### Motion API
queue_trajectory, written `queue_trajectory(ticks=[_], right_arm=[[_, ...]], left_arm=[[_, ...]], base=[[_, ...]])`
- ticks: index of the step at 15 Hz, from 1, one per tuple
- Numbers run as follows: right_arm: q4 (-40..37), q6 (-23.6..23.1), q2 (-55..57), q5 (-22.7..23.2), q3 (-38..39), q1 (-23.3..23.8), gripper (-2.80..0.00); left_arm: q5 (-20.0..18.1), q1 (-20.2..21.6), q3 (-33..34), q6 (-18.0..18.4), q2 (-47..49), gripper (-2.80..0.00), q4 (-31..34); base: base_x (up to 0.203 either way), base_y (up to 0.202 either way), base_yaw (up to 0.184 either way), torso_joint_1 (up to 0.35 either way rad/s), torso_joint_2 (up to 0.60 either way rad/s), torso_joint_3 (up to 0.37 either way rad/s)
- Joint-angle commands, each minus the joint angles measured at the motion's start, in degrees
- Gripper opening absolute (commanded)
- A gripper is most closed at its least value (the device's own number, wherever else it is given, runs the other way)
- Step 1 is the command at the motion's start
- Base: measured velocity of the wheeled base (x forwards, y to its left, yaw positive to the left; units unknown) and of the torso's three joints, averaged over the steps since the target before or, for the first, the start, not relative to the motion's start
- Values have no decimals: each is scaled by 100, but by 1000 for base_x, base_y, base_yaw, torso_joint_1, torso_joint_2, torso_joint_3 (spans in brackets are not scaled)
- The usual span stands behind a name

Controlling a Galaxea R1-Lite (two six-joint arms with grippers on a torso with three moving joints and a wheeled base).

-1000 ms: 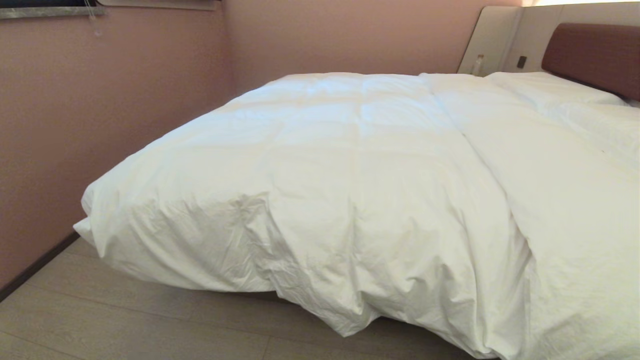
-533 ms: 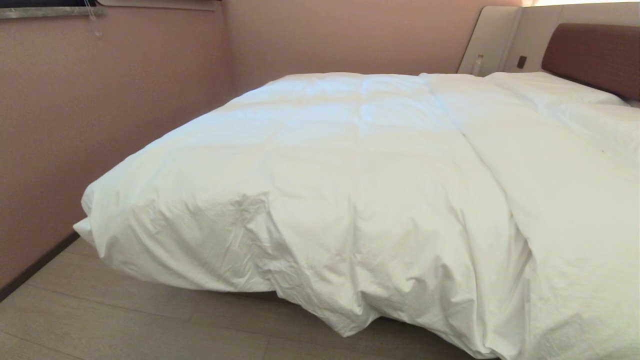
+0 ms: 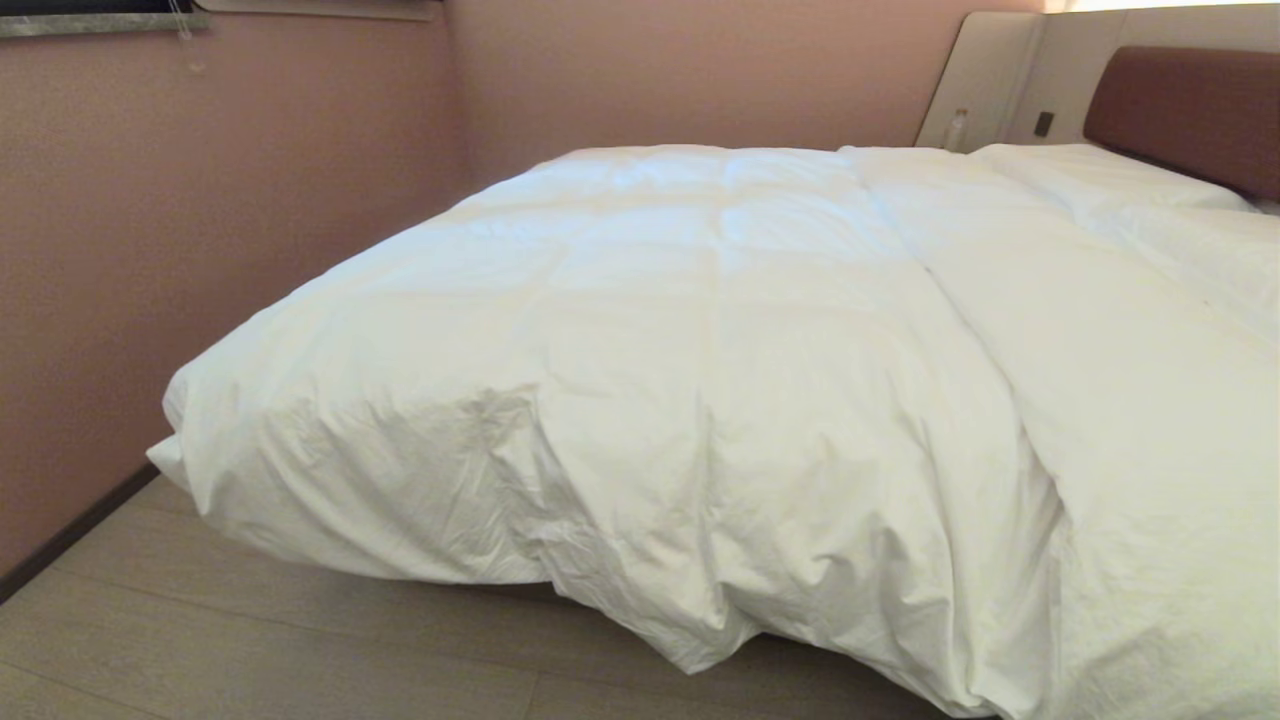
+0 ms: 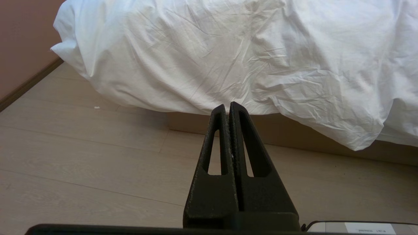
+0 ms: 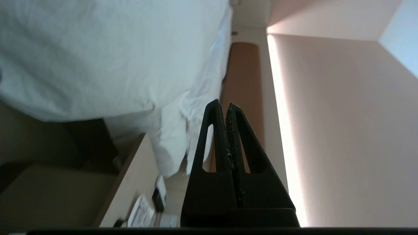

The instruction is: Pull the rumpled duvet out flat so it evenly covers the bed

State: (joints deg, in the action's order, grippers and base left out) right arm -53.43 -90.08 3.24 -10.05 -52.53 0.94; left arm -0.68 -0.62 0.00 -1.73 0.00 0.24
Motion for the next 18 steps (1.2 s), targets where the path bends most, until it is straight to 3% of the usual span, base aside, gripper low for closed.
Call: queue_trajectory(ticks=[1,3,11,18], right_arm=[[1538,-53,-40,217,178,3,-280],[2652,-47,-49,-38,497,3,-280],[3023,166,-69,-199,586,3,-280],[5661,542,-69,-1840,1451,0,-280]], left_arm=[[-2,1,0,-3,0,-280,2],[-2,1,0,-3,0,-280,2],[-2,1,0,-3,0,-280,2],[-2,1,0,-3,0,-280,2]], base=[[0,0,0,0,0,0],[0,0,0,0,0,0],[0,0,0,0,0,0],[0,0,0,0,0,0]])
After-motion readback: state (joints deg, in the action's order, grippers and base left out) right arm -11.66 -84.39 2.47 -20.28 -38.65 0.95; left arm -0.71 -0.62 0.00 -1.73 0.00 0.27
